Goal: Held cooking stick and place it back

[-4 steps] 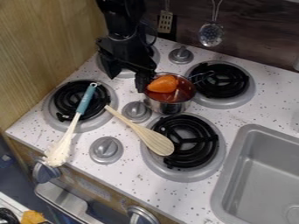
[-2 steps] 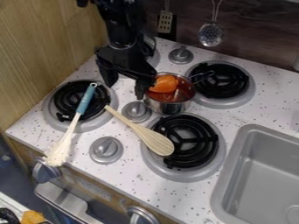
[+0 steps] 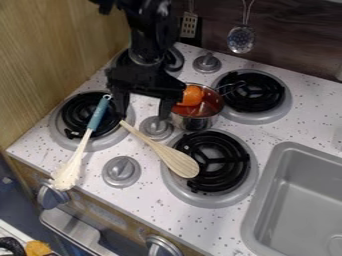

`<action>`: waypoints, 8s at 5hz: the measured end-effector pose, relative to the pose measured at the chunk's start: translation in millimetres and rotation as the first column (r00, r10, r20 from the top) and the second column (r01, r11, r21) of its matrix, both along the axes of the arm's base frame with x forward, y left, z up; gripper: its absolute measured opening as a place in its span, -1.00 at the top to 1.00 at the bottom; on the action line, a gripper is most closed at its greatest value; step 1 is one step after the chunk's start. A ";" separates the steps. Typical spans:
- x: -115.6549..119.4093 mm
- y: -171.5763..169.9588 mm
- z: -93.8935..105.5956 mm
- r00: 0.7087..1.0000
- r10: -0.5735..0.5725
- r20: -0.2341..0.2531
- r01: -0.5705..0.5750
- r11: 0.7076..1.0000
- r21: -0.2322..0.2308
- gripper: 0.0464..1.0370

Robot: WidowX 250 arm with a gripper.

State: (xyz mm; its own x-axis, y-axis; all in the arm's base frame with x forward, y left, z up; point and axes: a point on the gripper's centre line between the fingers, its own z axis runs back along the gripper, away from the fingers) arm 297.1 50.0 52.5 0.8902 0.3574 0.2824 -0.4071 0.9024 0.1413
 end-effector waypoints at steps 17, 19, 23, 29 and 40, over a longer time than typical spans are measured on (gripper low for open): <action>-1.5 16.3 -59.4 0.731 0.677 -0.084 -0.671 0.692 -0.268 0.86; -12.1 8.5 -20.0 0.758 0.644 -0.103 -0.651 0.737 -0.181 0.87; 58.1 30.1 29.4 0.563 0.825 -0.056 -0.816 0.544 -0.197 0.87; 66.7 48.8 49.6 0.115 0.984 0.136 -0.897 0.162 -0.411 0.87; 2.3 27.3 -41.8 0.549 0.836 0.014 -0.808 0.535 -0.248 0.87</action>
State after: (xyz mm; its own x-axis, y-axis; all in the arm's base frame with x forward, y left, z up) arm 299.4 77.2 10.6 0.1397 0.9704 0.1968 -0.9827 0.1603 -0.0929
